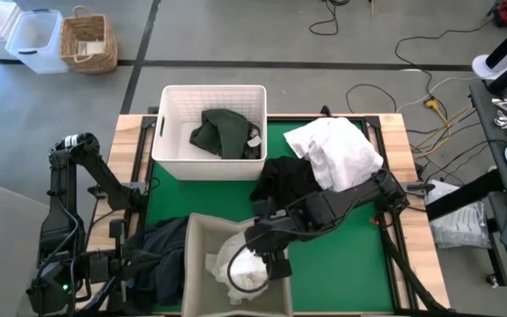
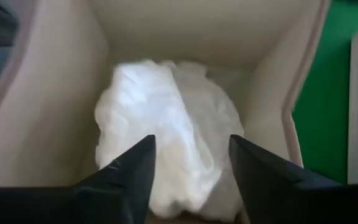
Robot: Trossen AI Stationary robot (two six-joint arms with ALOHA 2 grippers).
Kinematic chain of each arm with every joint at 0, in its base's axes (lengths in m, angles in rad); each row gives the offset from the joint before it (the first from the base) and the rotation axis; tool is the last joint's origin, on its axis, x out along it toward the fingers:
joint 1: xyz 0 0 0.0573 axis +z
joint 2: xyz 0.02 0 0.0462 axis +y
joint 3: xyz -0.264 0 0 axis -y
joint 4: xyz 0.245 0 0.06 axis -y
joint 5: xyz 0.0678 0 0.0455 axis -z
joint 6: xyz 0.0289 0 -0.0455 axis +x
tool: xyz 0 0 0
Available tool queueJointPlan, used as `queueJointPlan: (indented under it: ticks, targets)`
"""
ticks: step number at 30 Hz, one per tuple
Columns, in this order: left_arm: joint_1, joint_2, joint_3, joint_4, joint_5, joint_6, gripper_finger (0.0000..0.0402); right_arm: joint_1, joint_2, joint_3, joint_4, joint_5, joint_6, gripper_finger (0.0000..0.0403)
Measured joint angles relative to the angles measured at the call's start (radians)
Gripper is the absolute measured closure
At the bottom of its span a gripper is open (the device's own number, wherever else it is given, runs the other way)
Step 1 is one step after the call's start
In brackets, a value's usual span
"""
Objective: Sort clothes
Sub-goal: Put the white dress into the brown laundry organizer, then put the black shorts into the white bin
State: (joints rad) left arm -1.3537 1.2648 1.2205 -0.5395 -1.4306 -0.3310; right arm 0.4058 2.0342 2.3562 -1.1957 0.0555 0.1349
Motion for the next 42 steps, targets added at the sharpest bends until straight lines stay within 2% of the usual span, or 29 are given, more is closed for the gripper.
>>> queueJointPlan:
  ticks: [3,9,10,14,21,27,30,42]
  targets:
    - [0.001,0.000,0.000,-0.001,-0.001,0.000,0.0401,0.010,0.006,-0.003,0.047,-0.001,-0.072,0.0254]
    - [0.003,0.000,0.000,-0.001,-0.002,-0.003,0.0401,0.019,0.048,-0.011,0.083,-0.002,-0.185,0.0373]
    - [0.004,0.000,0.000,0.000,-0.002,-0.004,0.0401,0.018,0.057,-0.011,0.081,-0.002,-0.200,0.0383]
    - [0.006,0.000,0.000,-0.001,-0.003,-0.016,0.0401,0.015,0.090,-0.019,0.084,-0.015,-0.208,0.0392]
    - [0.009,0.000,0.000,0.000,-0.003,-0.019,0.0401,0.021,0.143,-0.022,0.115,-0.233,-0.192,0.0394]
    - [0.010,0.000,0.000,0.000,-0.003,-0.026,0.0401,0.061,0.160,-0.023,0.110,-0.292,-0.154,0.0394]
    - [0.010,0.000,0.000,0.000,-0.003,-0.027,0.0401,0.081,0.161,-0.023,0.118,-0.272,-0.137,0.0394]
    - [0.016,0.000,0.000,0.000,-0.003,-0.034,0.0401,0.132,0.073,-0.021,0.058,-0.004,-0.083,0.0394]
